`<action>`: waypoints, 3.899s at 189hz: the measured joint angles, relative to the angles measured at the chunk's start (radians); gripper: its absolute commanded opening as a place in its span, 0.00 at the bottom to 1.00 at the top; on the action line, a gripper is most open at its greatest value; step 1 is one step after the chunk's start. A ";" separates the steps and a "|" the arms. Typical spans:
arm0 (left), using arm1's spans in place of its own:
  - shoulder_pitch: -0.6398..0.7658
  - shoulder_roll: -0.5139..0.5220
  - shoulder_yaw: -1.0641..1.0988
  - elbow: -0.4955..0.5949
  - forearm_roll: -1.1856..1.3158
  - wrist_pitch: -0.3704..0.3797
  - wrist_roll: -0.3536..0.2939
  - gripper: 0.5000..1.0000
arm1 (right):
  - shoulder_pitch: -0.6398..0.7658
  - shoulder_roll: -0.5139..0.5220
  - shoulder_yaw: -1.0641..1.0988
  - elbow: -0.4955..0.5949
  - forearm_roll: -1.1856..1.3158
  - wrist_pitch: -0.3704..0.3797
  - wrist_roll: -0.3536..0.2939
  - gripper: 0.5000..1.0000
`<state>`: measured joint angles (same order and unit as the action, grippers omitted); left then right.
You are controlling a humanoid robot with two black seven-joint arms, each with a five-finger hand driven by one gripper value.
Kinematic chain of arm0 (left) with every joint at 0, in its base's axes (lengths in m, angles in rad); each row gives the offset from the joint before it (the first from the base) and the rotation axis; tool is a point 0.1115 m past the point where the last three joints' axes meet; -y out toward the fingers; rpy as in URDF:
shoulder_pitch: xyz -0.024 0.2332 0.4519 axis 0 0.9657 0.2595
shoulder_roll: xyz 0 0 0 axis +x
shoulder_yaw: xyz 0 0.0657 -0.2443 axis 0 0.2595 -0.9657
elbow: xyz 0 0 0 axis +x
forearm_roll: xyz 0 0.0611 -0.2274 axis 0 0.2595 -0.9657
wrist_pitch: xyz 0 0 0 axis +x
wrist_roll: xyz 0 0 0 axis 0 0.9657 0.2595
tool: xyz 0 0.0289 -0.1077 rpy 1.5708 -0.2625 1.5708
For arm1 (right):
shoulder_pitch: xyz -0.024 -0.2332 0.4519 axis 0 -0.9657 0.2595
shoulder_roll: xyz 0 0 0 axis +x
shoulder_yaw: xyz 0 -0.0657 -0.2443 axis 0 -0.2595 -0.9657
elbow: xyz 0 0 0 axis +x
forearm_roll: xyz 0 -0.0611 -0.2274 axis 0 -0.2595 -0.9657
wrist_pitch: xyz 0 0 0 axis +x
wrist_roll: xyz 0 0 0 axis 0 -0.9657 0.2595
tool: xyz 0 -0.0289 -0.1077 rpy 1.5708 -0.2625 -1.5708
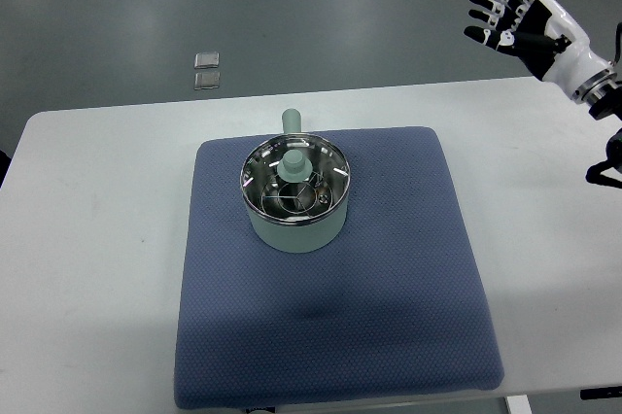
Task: Open lid and place right of pot
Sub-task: 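Swing the right hand over the pot toward the lid knob, then close the right hand's fingers around the mint-green lid knob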
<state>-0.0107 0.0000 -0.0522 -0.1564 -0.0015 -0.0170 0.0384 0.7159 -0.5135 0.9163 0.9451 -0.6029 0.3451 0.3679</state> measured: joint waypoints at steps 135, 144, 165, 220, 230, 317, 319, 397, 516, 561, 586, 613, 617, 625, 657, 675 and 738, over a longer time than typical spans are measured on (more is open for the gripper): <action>0.000 0.000 0.000 0.000 0.000 0.000 0.000 1.00 | 0.874 -0.047 -0.983 0.163 -0.137 0.077 0.023 0.82; 0.000 0.000 0.000 0.000 0.000 0.000 0.000 1.00 | 0.893 -0.022 -1.012 0.163 -0.172 0.070 0.023 0.82; 0.000 0.000 0.000 0.000 0.000 0.000 0.000 1.00 | 0.932 0.044 -1.095 0.162 -0.261 0.011 0.020 0.82; 0.000 0.000 0.000 0.000 0.000 0.000 0.000 1.00 | 1.001 0.196 -1.310 0.161 -0.337 -0.163 0.010 0.81; 0.000 0.000 0.000 0.000 0.000 0.000 0.000 1.00 | 1.011 0.219 -1.343 0.159 -0.349 -0.192 0.010 0.81; 0.000 0.000 0.000 0.000 0.000 0.000 0.000 1.00 | 1.009 0.309 -1.451 0.138 -0.423 -0.272 -0.019 0.59; 0.000 0.000 0.000 0.000 0.000 0.000 0.000 1.00 | 1.008 0.310 -1.452 0.138 -0.425 -0.273 -0.020 0.59; 0.000 0.000 0.000 0.000 0.000 0.000 0.000 1.00 | 0.981 0.331 -1.466 0.138 -0.459 -0.306 -0.033 0.45; 0.000 0.000 0.000 0.000 0.000 0.000 0.000 1.00 | 0.954 0.352 -1.484 0.119 -0.495 -0.333 -0.076 0.38; 0.000 0.000 0.000 0.000 0.000 0.000 0.000 1.00 | 0.954 0.352 -1.484 0.119 -0.495 -0.332 -0.076 0.32; 0.000 0.000 0.000 0.000 0.000 0.000 0.000 1.00 | 0.954 0.351 -1.484 0.119 -0.494 -0.331 -0.072 0.32; 0.000 0.000 0.000 0.000 0.000 0.000 0.000 1.00 | 0.954 0.351 -1.483 0.119 -0.494 -0.330 -0.072 0.31; 0.000 0.000 0.000 0.000 0.000 0.000 0.000 1.00 | 0.954 0.352 -1.483 0.119 -0.494 -0.330 -0.072 0.31; 0.000 0.000 0.000 0.000 0.000 0.000 0.000 1.00 | 0.954 0.352 -1.483 0.120 -0.494 -0.330 -0.072 0.30; 0.000 0.000 0.000 0.000 0.000 0.000 0.000 1.00 | 0.955 0.352 -1.482 0.121 -0.494 -0.329 -0.072 0.30; 0.000 0.000 0.000 0.000 0.000 0.000 0.000 1.00 | 0.955 0.352 -1.482 0.121 -0.494 -0.328 -0.072 0.29; 0.000 0.000 0.000 0.000 0.000 0.000 0.000 1.00 | 0.953 0.373 -1.479 0.121 -0.491 -0.330 -0.076 0.23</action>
<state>-0.0106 0.0000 -0.0522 -0.1565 -0.0015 -0.0169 0.0383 1.6690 -0.1405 -0.5629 1.0657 -1.0943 0.0156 0.2924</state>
